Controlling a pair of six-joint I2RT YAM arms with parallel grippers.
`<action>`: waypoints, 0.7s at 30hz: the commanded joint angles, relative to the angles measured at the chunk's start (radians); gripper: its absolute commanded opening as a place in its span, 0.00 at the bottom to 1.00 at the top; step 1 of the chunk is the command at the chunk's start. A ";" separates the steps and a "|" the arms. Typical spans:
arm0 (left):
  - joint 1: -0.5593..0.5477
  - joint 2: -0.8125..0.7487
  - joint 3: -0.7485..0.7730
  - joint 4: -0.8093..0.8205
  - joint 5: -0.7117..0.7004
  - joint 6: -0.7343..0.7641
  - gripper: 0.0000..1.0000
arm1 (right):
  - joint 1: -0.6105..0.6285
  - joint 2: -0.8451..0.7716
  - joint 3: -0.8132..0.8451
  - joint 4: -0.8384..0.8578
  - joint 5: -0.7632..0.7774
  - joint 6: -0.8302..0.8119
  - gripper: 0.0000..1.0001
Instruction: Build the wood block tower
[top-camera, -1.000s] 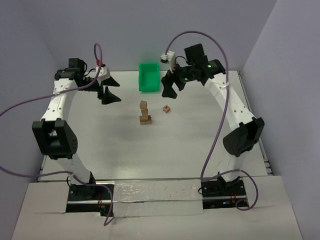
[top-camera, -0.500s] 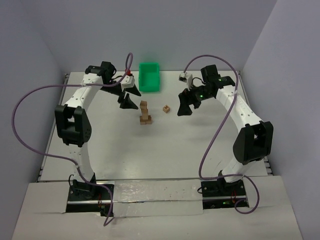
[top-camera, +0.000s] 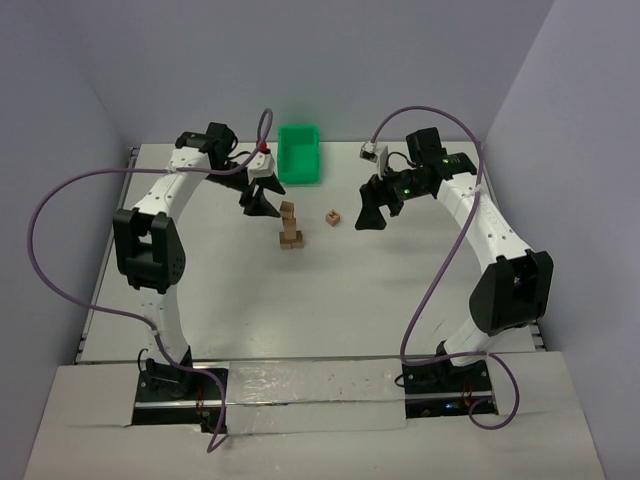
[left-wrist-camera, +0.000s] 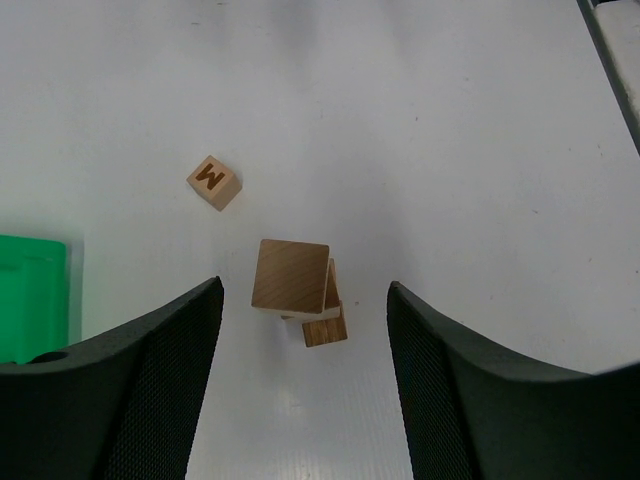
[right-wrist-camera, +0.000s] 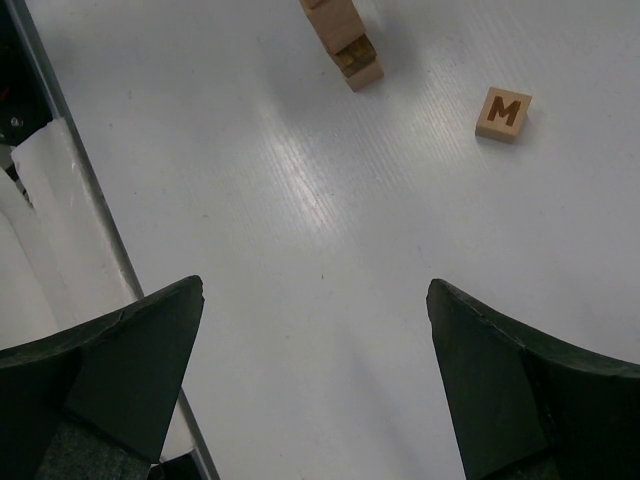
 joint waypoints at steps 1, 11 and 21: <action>-0.007 0.014 0.000 0.078 0.015 -0.024 0.70 | -0.007 -0.031 0.011 0.026 -0.029 -0.013 1.00; -0.014 0.049 0.035 0.073 -0.001 -0.039 0.63 | -0.008 -0.021 0.013 0.012 -0.043 -0.024 1.00; -0.024 0.054 0.027 0.065 -0.005 -0.033 0.60 | -0.007 -0.016 0.015 0.009 -0.043 -0.030 1.00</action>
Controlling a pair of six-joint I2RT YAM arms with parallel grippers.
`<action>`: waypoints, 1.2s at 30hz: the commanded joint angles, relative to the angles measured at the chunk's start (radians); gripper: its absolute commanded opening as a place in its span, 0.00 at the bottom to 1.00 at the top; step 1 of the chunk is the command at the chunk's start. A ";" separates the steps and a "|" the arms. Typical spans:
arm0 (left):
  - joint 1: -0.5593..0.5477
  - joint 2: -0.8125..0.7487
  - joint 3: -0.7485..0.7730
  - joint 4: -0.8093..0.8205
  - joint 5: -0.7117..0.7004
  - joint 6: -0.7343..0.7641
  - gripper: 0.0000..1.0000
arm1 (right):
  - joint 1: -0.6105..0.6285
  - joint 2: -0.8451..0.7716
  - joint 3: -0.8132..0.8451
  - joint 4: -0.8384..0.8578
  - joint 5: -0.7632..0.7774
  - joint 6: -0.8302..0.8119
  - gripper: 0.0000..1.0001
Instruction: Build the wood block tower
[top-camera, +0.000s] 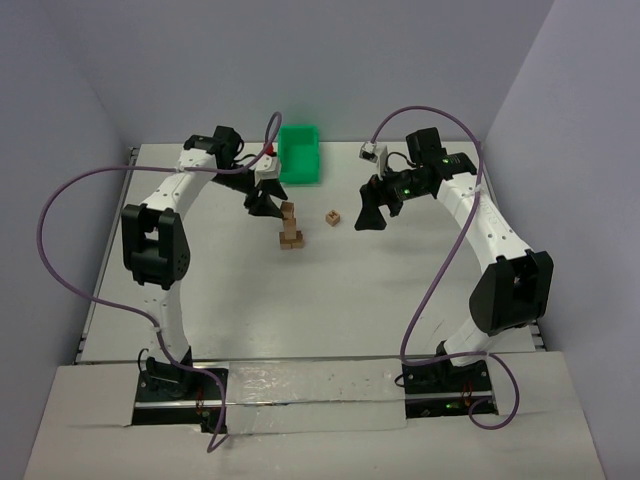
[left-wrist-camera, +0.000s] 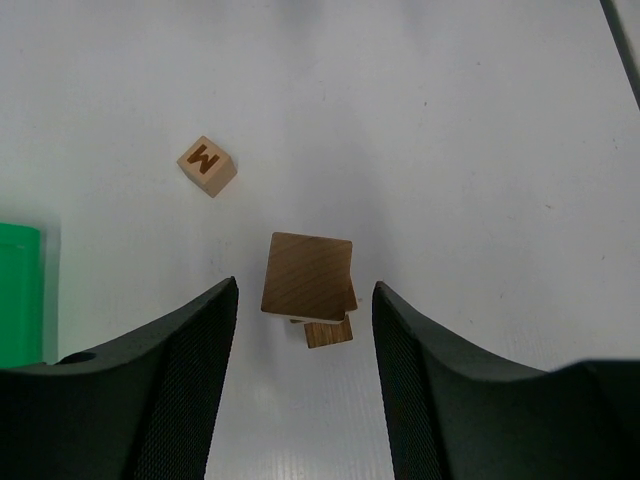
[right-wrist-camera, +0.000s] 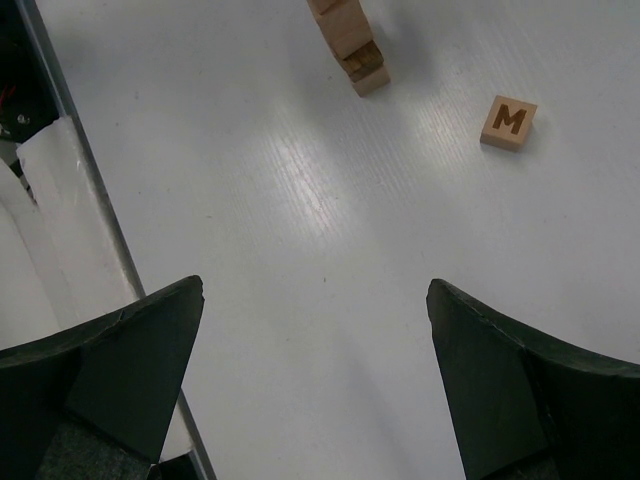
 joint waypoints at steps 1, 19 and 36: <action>-0.008 0.002 0.025 0.012 0.027 0.024 0.59 | -0.006 -0.016 0.014 0.010 -0.024 -0.016 1.00; -0.008 -0.019 0.022 0.050 0.031 -0.013 0.40 | -0.006 -0.005 0.019 0.009 -0.027 -0.016 1.00; -0.008 -0.205 -0.175 0.373 0.022 -0.347 0.30 | -0.006 -0.005 0.014 0.020 -0.032 -0.004 1.00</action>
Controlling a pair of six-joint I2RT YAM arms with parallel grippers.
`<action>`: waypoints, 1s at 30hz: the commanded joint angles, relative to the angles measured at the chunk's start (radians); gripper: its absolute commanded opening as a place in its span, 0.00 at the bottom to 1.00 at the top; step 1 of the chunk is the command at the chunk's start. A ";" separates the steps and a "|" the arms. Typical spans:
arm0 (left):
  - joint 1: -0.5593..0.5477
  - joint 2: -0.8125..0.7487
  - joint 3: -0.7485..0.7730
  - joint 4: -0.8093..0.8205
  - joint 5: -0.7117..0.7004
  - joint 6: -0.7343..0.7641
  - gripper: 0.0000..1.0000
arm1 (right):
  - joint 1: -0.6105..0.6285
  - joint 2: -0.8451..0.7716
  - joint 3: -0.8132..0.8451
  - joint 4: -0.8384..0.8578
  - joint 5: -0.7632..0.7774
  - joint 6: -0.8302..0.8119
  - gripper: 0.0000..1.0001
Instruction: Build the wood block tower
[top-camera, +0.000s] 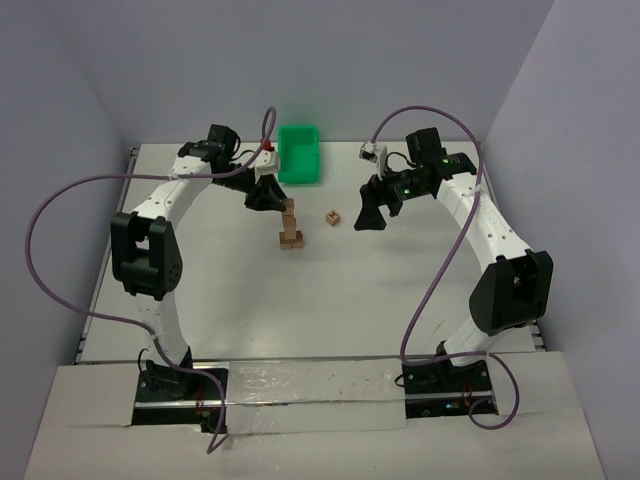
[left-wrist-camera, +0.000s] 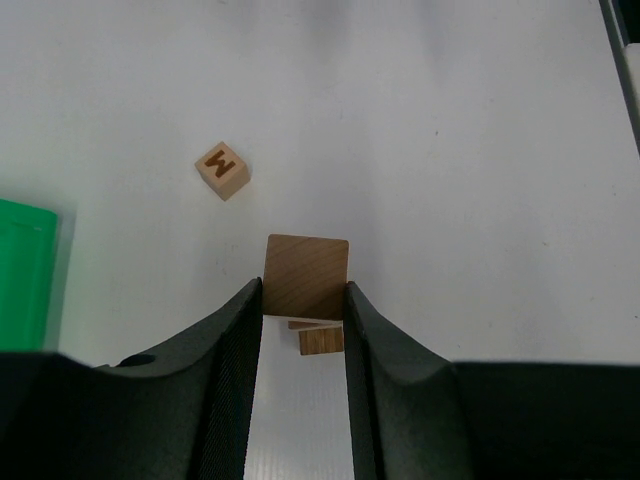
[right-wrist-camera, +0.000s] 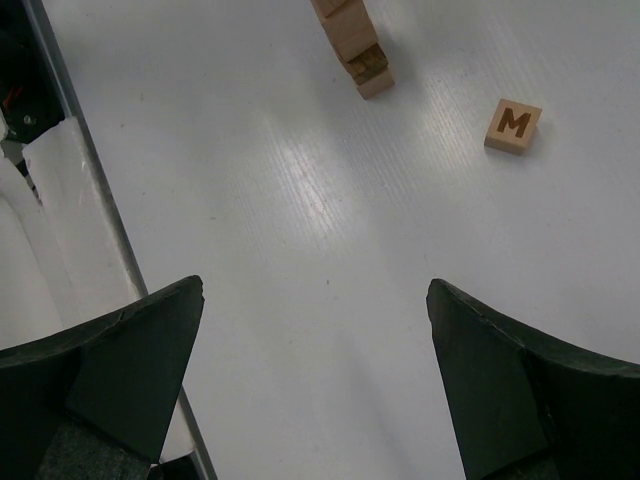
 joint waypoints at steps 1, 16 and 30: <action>-0.005 -0.111 -0.063 0.161 0.031 -0.114 0.30 | -0.006 -0.007 0.015 0.020 -0.020 -0.004 1.00; -0.005 -0.118 -0.099 0.171 0.008 -0.146 0.31 | -0.006 -0.003 0.018 0.033 -0.013 0.011 1.00; -0.005 -0.200 -0.232 0.331 -0.049 -0.298 0.29 | -0.006 0.003 0.019 0.033 -0.017 0.011 1.00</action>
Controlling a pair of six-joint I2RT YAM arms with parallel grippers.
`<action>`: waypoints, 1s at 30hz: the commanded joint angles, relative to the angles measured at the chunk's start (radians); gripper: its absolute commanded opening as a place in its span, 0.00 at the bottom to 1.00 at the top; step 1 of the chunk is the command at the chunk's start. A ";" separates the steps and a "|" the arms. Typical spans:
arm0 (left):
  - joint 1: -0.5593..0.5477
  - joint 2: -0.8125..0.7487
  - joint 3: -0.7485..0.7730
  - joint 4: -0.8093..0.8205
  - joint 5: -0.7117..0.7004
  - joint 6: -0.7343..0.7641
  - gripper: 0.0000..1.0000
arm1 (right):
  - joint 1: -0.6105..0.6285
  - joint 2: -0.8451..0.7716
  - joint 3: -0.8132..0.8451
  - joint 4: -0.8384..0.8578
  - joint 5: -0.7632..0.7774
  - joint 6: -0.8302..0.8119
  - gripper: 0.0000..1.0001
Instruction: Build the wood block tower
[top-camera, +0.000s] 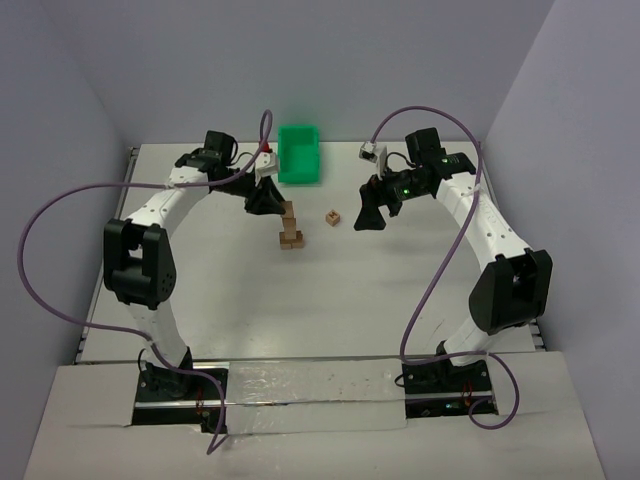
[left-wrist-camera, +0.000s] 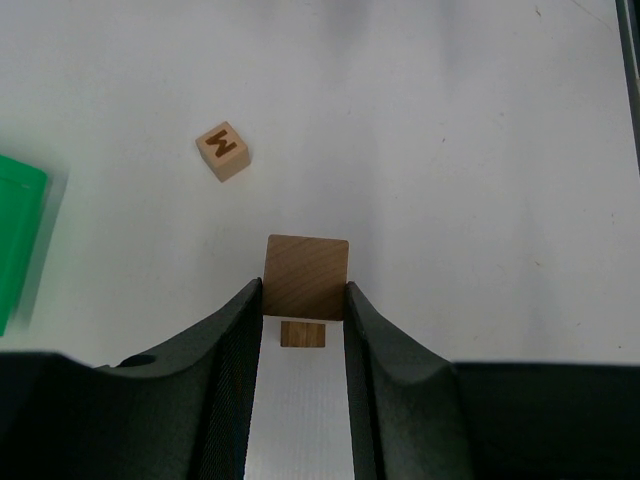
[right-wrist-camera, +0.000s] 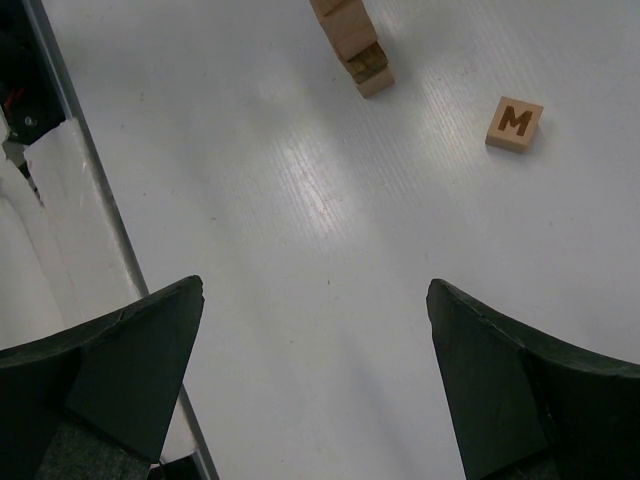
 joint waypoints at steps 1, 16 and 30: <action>-0.004 -0.100 -0.060 0.123 -0.017 -0.087 0.29 | -0.006 -0.003 0.020 0.031 -0.020 0.006 1.00; -0.004 -0.152 -0.133 0.253 -0.069 -0.166 0.29 | -0.006 0.000 0.019 0.028 -0.016 0.003 1.00; -0.017 -0.136 -0.143 0.230 -0.065 -0.101 0.32 | -0.007 0.007 0.025 0.022 -0.017 0.002 1.00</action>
